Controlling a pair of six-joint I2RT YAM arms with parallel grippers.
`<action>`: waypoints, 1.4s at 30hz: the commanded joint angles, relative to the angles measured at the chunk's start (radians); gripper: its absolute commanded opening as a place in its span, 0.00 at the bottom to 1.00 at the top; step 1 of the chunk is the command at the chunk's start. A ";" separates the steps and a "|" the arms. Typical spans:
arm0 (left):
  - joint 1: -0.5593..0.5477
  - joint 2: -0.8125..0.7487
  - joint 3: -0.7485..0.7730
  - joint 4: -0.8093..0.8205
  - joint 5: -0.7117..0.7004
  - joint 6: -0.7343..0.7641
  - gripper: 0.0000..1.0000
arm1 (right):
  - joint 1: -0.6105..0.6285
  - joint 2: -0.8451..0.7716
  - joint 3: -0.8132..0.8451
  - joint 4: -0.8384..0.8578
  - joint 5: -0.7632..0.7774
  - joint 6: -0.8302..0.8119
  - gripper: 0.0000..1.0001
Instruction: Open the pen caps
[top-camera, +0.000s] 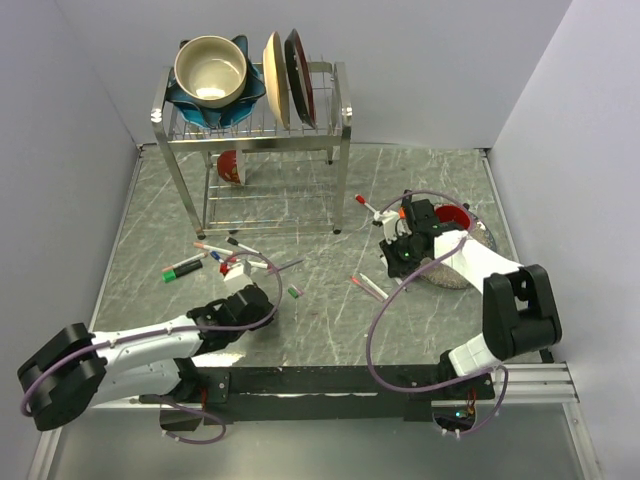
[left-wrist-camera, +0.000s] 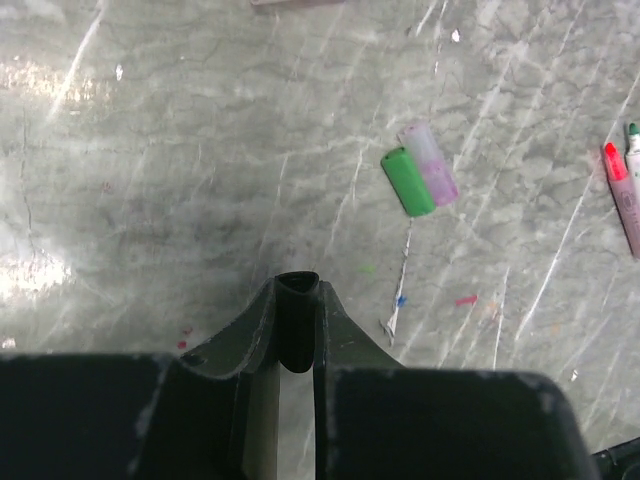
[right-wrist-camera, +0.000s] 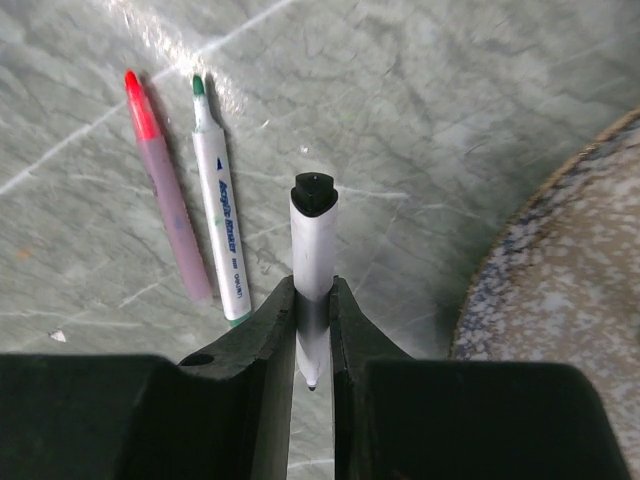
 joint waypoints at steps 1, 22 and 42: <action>0.026 0.037 0.021 0.096 0.045 0.044 0.04 | 0.019 0.020 0.044 -0.030 0.009 -0.036 0.13; 0.061 0.211 0.087 0.190 0.155 0.090 0.34 | 0.033 0.055 0.069 -0.067 -0.083 -0.056 0.48; 0.069 -0.188 0.048 0.052 0.251 0.211 0.78 | -0.093 -0.038 0.110 -0.055 -0.281 -0.010 0.64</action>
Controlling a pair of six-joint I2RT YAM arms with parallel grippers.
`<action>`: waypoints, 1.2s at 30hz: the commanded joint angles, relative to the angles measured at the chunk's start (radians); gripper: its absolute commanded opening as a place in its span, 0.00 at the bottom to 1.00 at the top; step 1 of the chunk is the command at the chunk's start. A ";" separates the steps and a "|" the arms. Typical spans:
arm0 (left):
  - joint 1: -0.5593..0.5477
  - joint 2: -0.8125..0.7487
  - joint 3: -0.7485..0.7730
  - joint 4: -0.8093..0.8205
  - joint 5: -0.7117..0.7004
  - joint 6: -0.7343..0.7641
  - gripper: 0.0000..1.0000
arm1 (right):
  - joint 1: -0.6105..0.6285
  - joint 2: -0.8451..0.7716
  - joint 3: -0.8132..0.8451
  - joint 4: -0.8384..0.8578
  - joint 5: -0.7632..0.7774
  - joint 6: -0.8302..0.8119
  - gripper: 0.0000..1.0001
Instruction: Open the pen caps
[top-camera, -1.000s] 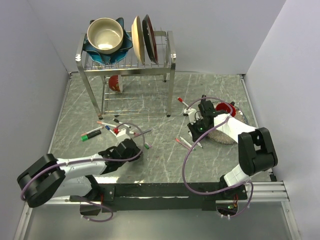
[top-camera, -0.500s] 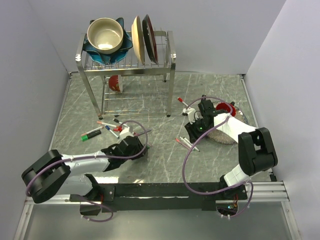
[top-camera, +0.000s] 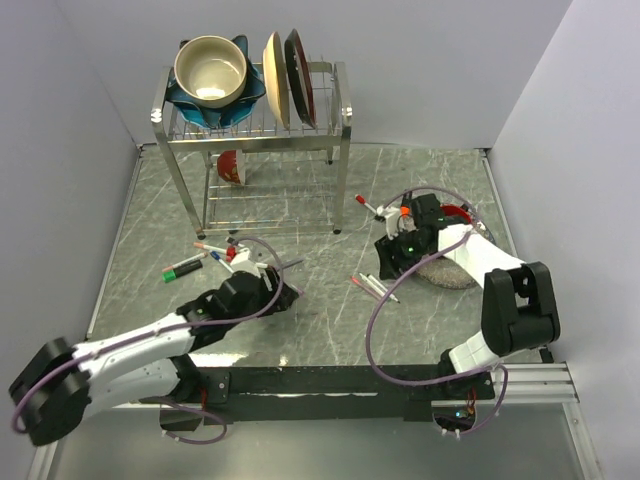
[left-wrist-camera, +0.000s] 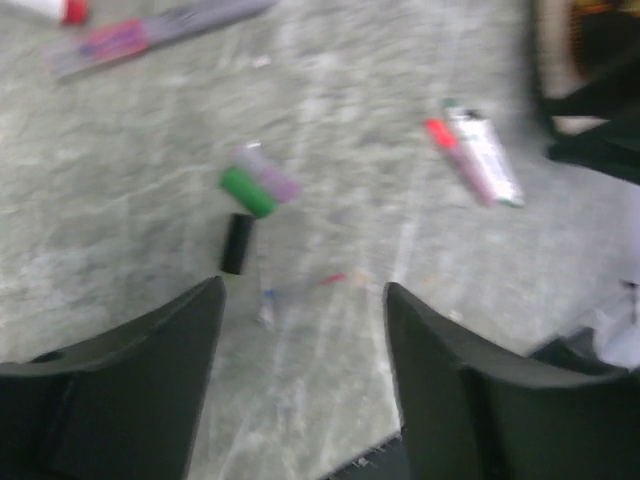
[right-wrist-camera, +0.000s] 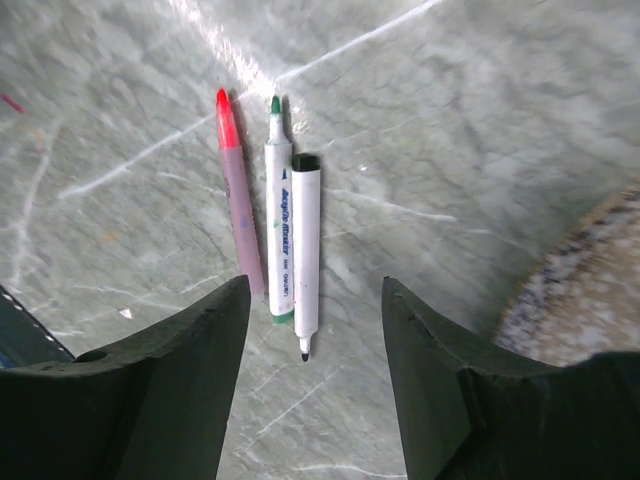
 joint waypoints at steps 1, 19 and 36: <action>0.003 -0.181 -0.029 -0.048 0.054 0.057 0.81 | -0.061 -0.072 0.073 0.022 -0.122 0.035 0.64; 0.004 -0.589 -0.089 -0.269 0.037 0.015 0.99 | -0.075 0.431 0.737 -0.041 0.433 0.387 0.84; 0.006 -0.517 -0.058 -0.269 -0.018 0.058 0.99 | -0.109 0.788 1.092 -0.161 0.615 0.484 0.72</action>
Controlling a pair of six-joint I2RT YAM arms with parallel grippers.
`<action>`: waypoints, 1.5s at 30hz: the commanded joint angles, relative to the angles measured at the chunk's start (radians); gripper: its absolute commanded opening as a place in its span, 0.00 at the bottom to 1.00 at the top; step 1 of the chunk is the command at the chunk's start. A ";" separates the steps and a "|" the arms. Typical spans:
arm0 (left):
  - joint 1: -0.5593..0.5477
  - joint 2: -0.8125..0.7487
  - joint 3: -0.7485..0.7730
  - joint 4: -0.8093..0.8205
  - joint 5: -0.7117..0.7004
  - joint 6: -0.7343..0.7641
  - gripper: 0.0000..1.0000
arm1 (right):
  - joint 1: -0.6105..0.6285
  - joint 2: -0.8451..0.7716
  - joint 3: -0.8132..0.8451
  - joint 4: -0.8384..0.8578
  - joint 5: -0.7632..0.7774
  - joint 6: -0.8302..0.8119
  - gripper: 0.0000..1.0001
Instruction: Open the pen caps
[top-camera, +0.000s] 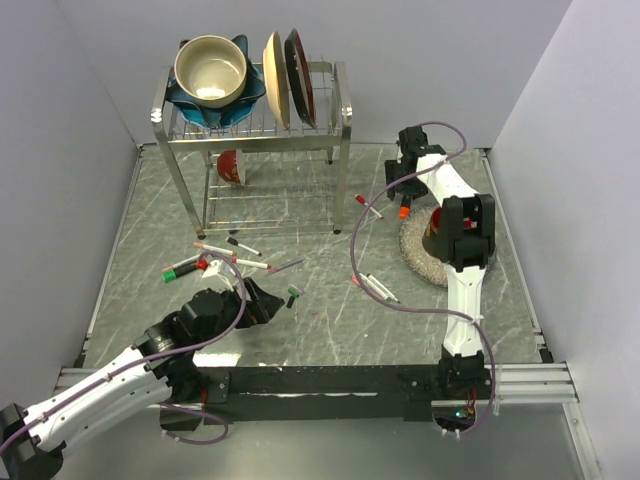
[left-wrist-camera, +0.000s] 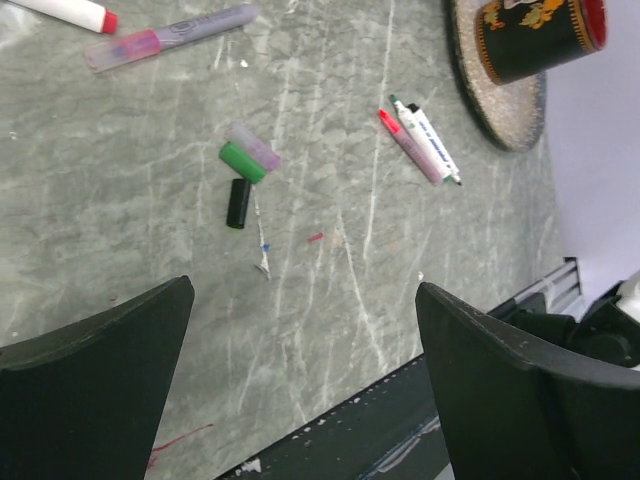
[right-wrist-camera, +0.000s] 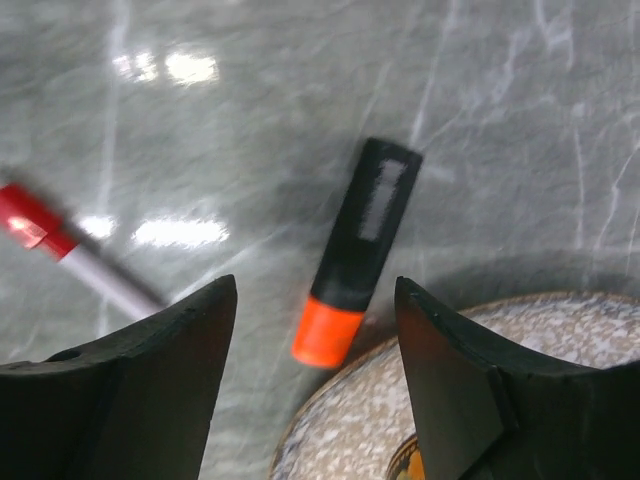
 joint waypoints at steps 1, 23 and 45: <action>0.006 0.020 0.029 0.013 -0.028 0.033 0.99 | -0.032 0.031 0.068 -0.026 0.034 0.024 0.71; 0.004 0.064 0.058 0.062 0.015 0.047 0.99 | -0.040 0.162 0.207 -0.091 -0.107 0.035 0.38; 0.001 0.194 0.026 0.614 0.321 -0.010 0.99 | -0.118 -0.784 -0.593 0.381 -0.765 0.169 0.00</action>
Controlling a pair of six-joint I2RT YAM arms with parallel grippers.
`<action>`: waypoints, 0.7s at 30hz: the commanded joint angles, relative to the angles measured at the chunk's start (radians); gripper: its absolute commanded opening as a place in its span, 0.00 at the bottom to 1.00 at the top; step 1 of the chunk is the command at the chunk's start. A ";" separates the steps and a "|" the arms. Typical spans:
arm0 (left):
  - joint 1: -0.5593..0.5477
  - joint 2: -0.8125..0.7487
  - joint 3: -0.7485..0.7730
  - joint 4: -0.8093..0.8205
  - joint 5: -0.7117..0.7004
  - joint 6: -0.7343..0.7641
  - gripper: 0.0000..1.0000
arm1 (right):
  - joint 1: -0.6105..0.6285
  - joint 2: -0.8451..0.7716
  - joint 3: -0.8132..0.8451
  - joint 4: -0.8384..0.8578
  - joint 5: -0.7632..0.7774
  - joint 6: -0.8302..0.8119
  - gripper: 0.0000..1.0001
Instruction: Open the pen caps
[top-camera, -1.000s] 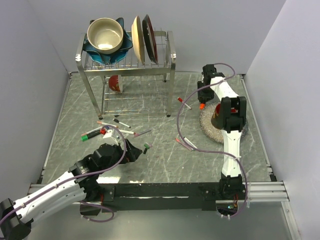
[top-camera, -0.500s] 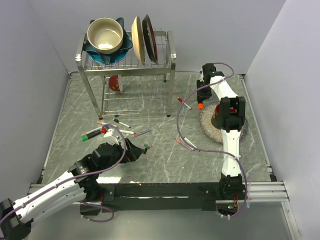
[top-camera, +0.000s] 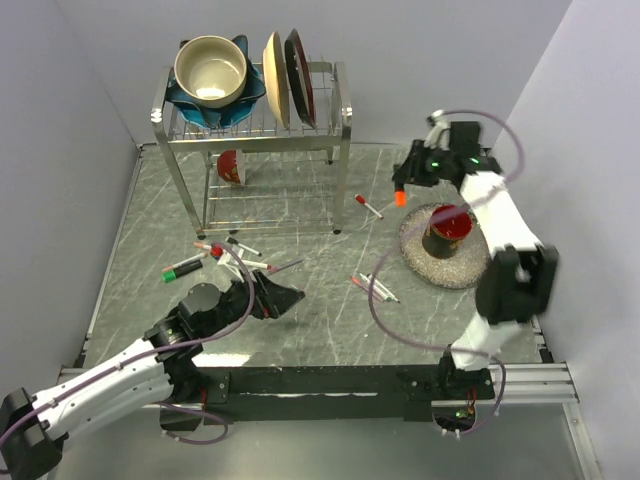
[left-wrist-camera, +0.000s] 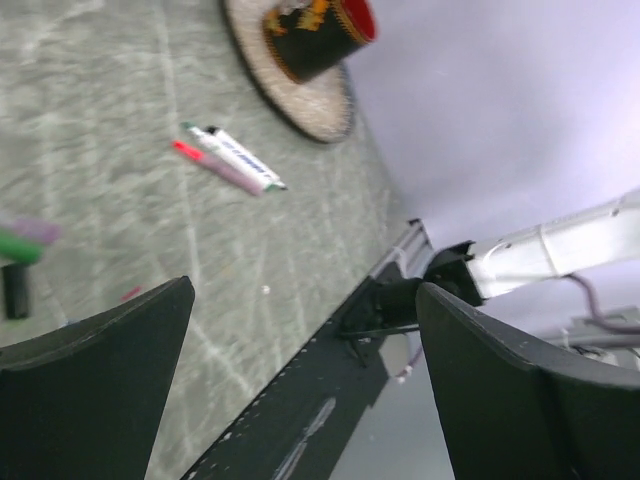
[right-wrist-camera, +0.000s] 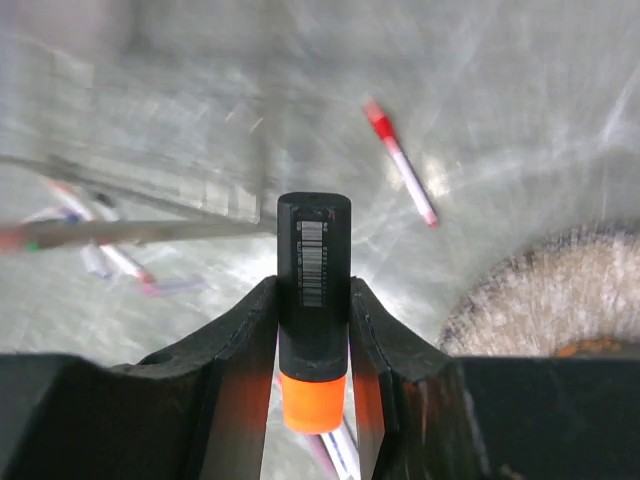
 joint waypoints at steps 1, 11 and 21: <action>-0.002 0.082 0.041 0.245 0.106 -0.013 1.00 | -0.022 -0.248 -0.212 0.197 -0.214 0.023 0.00; -0.161 0.391 0.226 0.342 0.003 0.097 0.99 | -0.022 -0.775 -0.821 0.611 -0.483 0.153 0.00; -0.258 0.740 0.452 0.468 -0.153 0.214 0.99 | -0.010 -0.829 -0.946 0.741 -0.438 0.340 0.00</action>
